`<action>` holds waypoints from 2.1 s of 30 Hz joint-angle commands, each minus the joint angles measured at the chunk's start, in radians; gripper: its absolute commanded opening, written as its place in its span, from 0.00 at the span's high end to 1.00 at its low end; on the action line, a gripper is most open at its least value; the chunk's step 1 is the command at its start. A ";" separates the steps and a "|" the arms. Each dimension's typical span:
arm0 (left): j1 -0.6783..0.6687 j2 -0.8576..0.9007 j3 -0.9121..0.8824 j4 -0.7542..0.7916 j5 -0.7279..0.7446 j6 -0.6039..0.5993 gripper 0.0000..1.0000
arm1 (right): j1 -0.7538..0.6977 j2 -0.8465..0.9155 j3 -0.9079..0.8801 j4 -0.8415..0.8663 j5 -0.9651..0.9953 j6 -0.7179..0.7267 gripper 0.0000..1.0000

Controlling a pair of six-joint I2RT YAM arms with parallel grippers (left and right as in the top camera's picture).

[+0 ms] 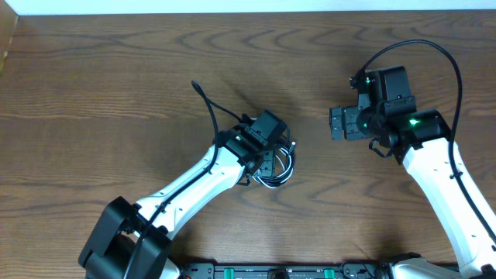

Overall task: Untangle cables
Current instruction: 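Grasp the black and white cable bundle with the left gripper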

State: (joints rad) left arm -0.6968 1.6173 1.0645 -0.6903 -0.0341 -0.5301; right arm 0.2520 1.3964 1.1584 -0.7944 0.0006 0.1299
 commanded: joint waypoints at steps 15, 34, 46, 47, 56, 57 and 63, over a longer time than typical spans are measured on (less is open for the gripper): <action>0.000 0.142 -0.014 0.065 -0.082 -0.029 0.39 | -0.002 -0.003 0.008 -0.001 -0.015 0.015 0.01; -0.002 0.154 -0.014 0.066 -0.056 -0.049 0.73 | -0.002 -0.003 0.005 0.005 -0.014 0.015 0.01; -0.028 0.180 -0.015 0.083 -0.056 -0.052 0.81 | -0.002 -0.003 0.005 0.005 -0.014 0.016 0.01; -0.028 0.182 -0.015 0.085 -0.056 -0.052 0.86 | -0.002 -0.003 0.005 0.005 -0.014 0.016 0.01; -0.027 0.185 -0.016 0.091 -0.056 -0.052 0.86 | -0.002 -0.003 0.005 0.001 -0.014 0.016 0.01; -0.027 0.185 -0.016 0.091 -0.056 -0.052 0.79 | -0.002 -0.003 0.005 0.001 -0.014 0.016 0.01; -0.027 0.185 -0.016 0.091 -0.056 -0.053 0.58 | -0.002 -0.003 0.005 0.001 -0.014 0.016 0.01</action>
State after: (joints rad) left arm -0.7219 1.7821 1.0645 -0.5972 -0.0837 -0.5804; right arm 0.2520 1.3964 1.1584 -0.7918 -0.0078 0.1303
